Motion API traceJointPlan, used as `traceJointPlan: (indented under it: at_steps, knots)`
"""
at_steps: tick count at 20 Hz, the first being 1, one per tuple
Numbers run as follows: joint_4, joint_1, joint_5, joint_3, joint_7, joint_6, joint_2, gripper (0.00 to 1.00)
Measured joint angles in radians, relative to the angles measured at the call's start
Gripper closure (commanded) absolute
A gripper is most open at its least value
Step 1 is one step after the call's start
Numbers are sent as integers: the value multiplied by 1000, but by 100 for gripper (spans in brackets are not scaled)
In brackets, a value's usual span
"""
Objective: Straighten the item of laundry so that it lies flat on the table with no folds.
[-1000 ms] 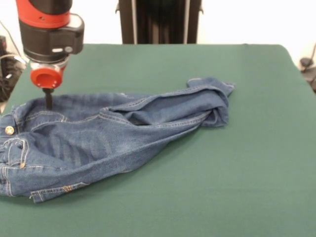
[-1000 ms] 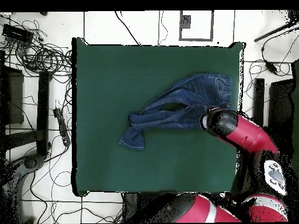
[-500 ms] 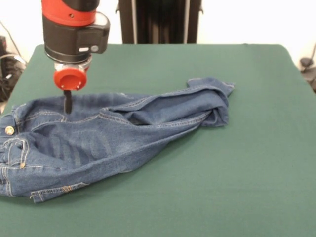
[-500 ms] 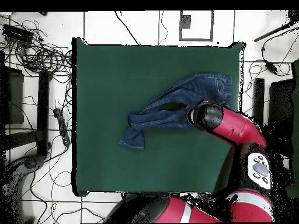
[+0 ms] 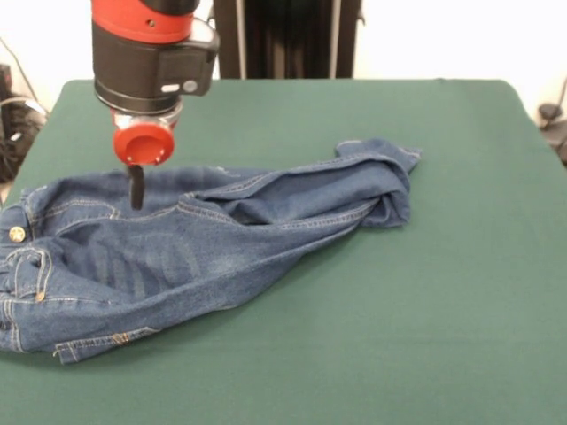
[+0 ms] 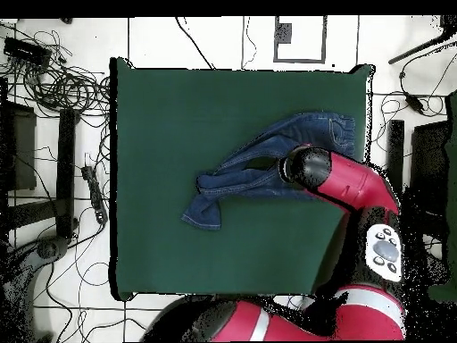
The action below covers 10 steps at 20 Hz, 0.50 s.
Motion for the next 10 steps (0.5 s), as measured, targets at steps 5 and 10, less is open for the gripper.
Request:
traceJointPlan:
  at_steps: [5,10]
  knots:
    - [-40,29,18,-1,0,19,13,0]
    - [-69,42,44,-1,0,30,35,0]
